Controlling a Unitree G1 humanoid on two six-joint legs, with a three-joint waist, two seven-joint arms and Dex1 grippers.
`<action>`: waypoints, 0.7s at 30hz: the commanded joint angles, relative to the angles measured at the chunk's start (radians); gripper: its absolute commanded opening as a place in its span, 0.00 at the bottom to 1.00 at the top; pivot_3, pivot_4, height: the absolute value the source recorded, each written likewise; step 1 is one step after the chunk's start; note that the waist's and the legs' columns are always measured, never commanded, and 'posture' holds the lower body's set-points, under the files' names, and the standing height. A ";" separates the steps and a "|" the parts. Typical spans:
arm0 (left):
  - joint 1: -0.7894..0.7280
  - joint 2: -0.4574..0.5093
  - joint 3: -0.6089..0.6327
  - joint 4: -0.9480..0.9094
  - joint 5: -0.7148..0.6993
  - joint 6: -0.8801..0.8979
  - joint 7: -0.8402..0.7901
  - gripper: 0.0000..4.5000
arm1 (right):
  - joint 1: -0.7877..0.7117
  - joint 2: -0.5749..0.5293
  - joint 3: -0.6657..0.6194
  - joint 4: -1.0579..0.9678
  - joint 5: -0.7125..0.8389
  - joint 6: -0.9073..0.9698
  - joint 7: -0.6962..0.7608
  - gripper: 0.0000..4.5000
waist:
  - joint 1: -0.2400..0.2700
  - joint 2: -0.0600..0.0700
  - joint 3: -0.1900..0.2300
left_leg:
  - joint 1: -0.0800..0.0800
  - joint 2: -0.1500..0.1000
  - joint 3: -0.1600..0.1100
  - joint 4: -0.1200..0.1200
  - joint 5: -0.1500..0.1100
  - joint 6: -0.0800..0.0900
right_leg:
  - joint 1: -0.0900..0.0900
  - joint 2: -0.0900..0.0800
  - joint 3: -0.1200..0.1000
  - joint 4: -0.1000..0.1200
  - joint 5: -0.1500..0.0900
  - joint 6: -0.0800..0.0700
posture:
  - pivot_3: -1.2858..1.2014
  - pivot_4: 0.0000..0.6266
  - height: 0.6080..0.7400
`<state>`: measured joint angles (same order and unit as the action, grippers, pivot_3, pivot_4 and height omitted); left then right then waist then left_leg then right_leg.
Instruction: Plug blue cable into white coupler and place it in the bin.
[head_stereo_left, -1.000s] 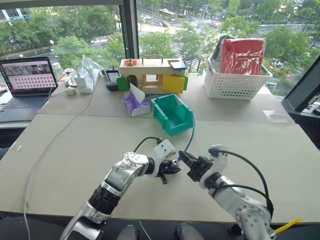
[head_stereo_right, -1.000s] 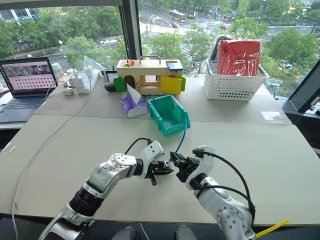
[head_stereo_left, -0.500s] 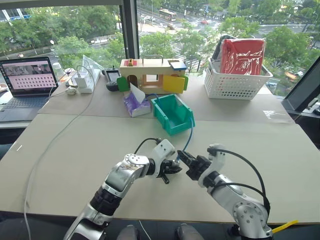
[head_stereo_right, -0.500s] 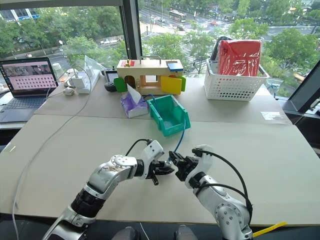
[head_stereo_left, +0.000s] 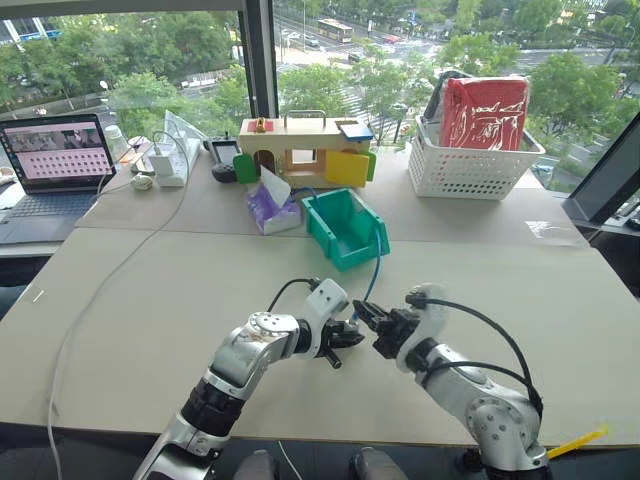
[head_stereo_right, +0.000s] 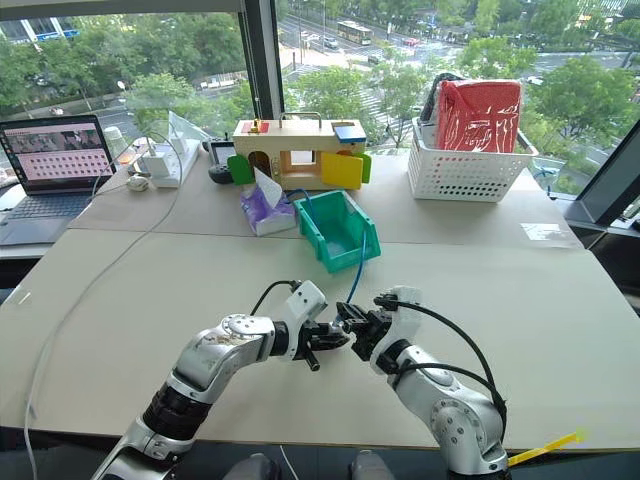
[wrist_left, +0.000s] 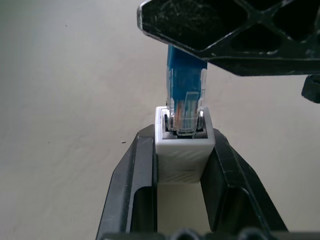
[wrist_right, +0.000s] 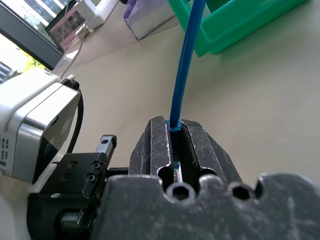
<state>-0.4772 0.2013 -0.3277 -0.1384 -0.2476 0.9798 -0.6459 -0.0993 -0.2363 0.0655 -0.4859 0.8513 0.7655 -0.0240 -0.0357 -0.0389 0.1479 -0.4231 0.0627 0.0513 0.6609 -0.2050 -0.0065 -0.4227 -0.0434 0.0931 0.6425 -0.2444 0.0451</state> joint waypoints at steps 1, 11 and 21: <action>-0.036 -0.039 0.012 0.022 -0.044 0.076 0.012 0.15 | 0.010 -0.040 0.050 -0.016 -0.056 0.048 0.029 0.00 | 0.002 0.000 0.000 | 0.000 0.000 0.000 0.000 0.000 0.000 | 0.000 0.000 0.000 0.000 0.000 0.000 | 0.52 0.24 0.82; -0.044 -0.073 0.057 -0.004 -0.098 0.163 0.057 0.15 | 0.019 -0.071 0.089 -0.028 -0.132 0.086 0.066 0.00 | 0.015 -0.001 -0.001 | 0.000 -0.002 -0.001 0.000 0.000 0.000 | 0.001 -0.001 0.000 -0.001 -0.001 0.001 | 0.52 0.24 0.82; -0.028 -0.079 0.062 -0.030 -0.122 0.175 0.092 0.15 | 0.035 -0.101 0.092 -0.019 -0.130 0.251 0.078 0.00 | 0.019 -0.002 -0.002 | 0.000 -0.002 -0.001 0.000 0.000 0.000 | 0.001 -0.001 0.000 -0.001 -0.001 0.001 | 0.52 0.24 0.82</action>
<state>-0.5042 0.1352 -0.2679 -0.1381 -0.3506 1.1493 -0.5630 -0.1292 -0.3220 0.1082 -0.5517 0.7094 0.8914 0.0456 -0.0168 -0.0414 0.1458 -0.4235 0.0610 0.0500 0.6609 -0.2051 -0.0066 -0.4219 -0.0440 0.0931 0.6417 -0.2450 0.0457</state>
